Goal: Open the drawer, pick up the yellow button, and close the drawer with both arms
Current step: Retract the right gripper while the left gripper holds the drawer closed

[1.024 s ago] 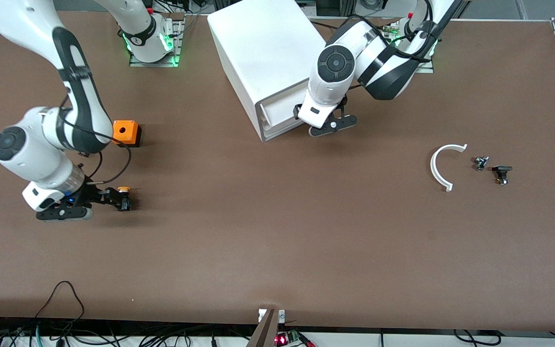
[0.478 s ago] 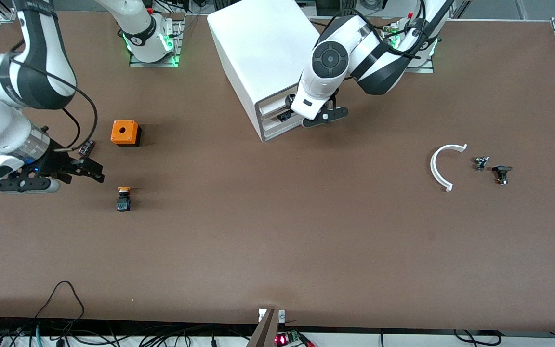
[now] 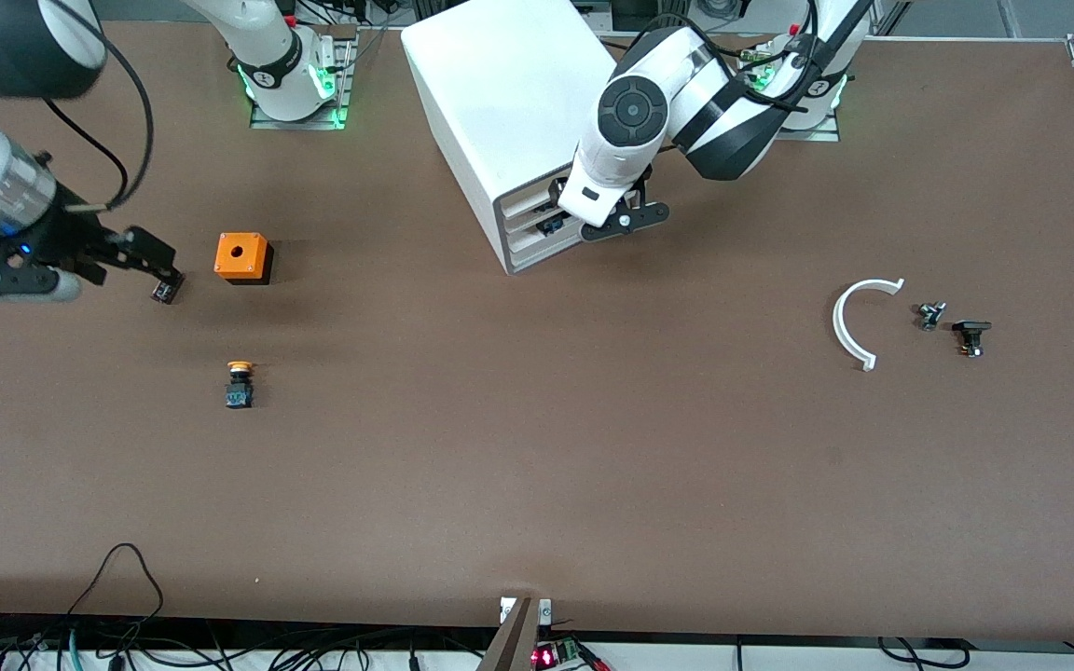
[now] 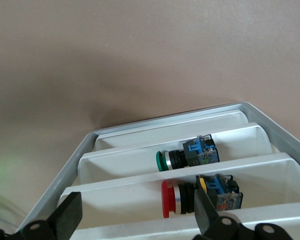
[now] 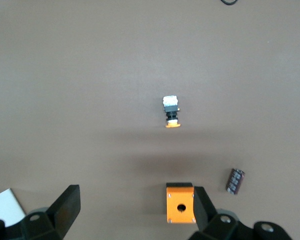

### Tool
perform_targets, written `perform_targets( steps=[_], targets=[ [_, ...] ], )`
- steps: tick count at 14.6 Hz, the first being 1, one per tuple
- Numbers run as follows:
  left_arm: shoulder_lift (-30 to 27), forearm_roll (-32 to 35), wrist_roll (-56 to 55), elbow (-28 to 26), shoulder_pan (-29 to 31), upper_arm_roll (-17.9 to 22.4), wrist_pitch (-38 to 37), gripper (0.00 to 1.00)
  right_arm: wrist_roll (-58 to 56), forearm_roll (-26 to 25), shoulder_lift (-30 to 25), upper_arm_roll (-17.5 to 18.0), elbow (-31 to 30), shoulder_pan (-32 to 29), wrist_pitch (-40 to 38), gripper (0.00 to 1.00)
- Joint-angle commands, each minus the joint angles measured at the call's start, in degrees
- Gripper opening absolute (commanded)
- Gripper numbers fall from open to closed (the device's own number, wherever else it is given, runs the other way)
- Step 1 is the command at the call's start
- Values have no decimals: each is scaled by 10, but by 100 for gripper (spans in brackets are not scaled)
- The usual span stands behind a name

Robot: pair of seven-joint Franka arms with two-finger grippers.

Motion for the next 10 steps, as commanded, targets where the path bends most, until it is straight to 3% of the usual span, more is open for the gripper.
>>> perform_targets(
  steps=[1, 5, 10],
  targets=[
    [-20, -21, 1, -15, 3, -13, 1, 99, 10, -9, -26, 86, 2, -93, -36, 100],
    [-20, -21, 7, -10, 9, -12, 0, 99, 8, -9, -40, 97, 4, -102, -56, 100],
    [-24, 23, 70, 34, 72, -5, -2, 100, 12, -28, -23, 102, 26, -100, -60, 100]
  ],
)
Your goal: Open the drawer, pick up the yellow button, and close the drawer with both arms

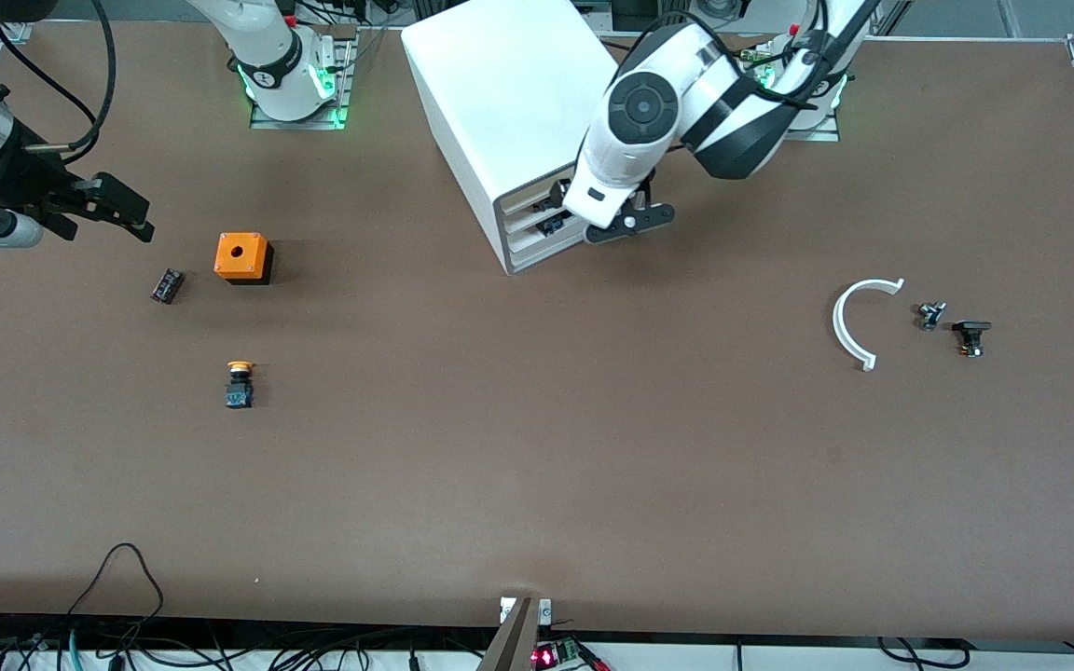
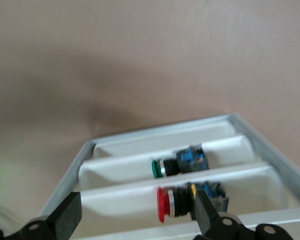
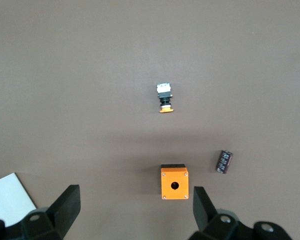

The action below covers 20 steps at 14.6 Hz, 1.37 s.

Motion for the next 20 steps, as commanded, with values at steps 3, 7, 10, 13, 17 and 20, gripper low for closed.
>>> perform_targets(
  steps=[3, 7, 10, 13, 17, 20],
  targets=[
    [-15, 107, 120, 48, 57, 0, -15, 100, 4, -15, 13, 13, 25, -12, -15, 100],
    [-12, 172, 273, 131, 114, 0, -95, 100, 4, -14, 17, 12, 41, -13, -10, 100],
    [-11, 171, 393, 161, 172, -2, -97, 100, 6, -11, 20, 10, 46, -16, -6, 100],
    [-38, 146, 479, 168, 188, 37, -104, 100, 6, -13, 20, 11, 43, -14, -2, 100],
    [-96, 46, 647, 147, 165, 161, -126, 100, 12, -15, 22, 11, 43, -13, -2, 100],
    [-135, 48, 680, 133, 96, 264, -166, 100, 12, -16, 22, 11, 43, -13, -3, 100]
  ],
)
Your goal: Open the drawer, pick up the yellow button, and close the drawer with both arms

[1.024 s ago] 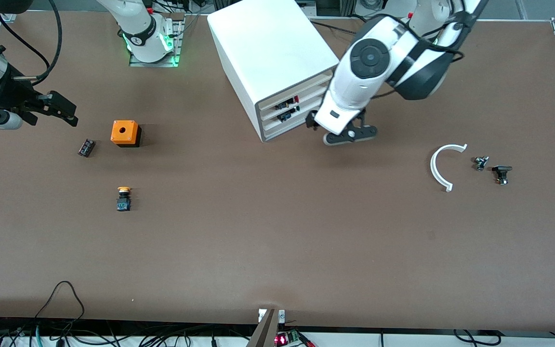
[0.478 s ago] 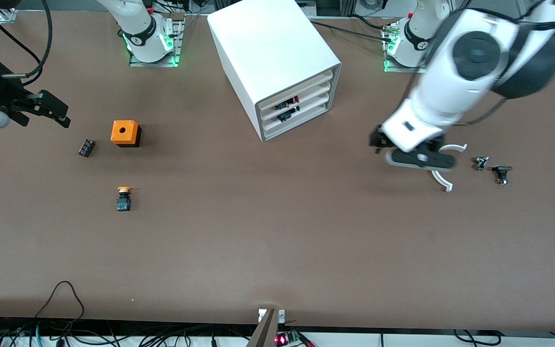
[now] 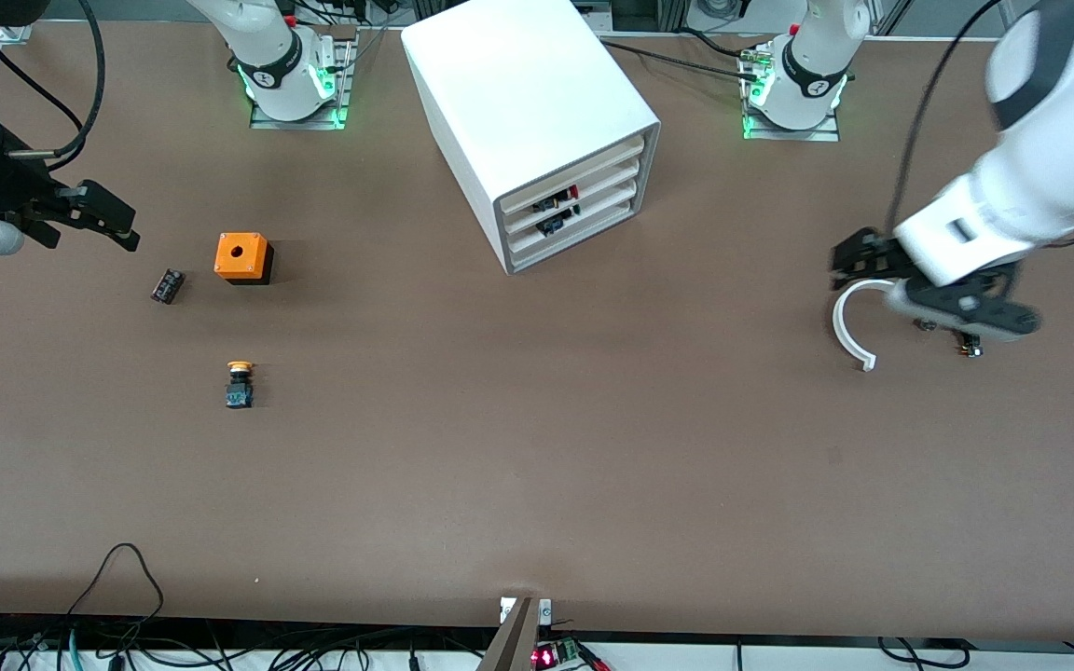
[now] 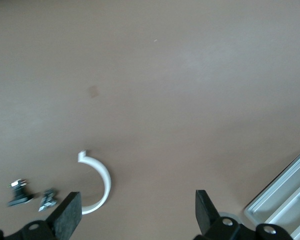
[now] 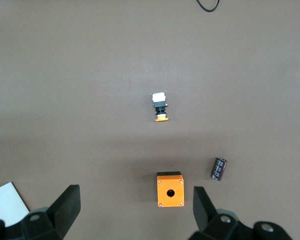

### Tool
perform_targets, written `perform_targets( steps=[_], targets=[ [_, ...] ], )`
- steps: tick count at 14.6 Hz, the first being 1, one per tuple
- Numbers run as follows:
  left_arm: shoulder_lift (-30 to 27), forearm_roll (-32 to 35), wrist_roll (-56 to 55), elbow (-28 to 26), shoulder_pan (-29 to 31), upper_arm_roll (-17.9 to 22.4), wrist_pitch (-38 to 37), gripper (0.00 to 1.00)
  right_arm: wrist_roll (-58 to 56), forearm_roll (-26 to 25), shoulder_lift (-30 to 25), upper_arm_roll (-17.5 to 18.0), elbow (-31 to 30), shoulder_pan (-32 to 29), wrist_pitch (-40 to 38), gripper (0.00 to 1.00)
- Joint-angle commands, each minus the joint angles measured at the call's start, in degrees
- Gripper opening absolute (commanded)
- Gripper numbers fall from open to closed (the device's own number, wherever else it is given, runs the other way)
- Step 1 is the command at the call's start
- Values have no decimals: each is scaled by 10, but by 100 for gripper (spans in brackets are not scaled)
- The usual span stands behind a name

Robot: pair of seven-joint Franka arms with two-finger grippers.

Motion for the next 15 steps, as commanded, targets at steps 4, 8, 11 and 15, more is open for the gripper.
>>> perform_targets(
  steps=[4, 8, 11, 15],
  targets=[
    [-74, 1, 68, -78, -121, 149, -5, 100, 10, -10, 7, 9, 15, -7, -4, 100],
    [-82, 6, 111, -118, -128, 192, 85, 100, 10, -11, 6, 9, 13, -7, -5, 100],
    [-81, 6, 109, -106, -126, 187, 68, 100, 10, -11, 7, 9, 13, -7, -6, 100],
    [-55, 19, 36, -52, -129, 179, -14, 100, 9, -11, 7, 9, 13, -7, -6, 100]
  ],
)
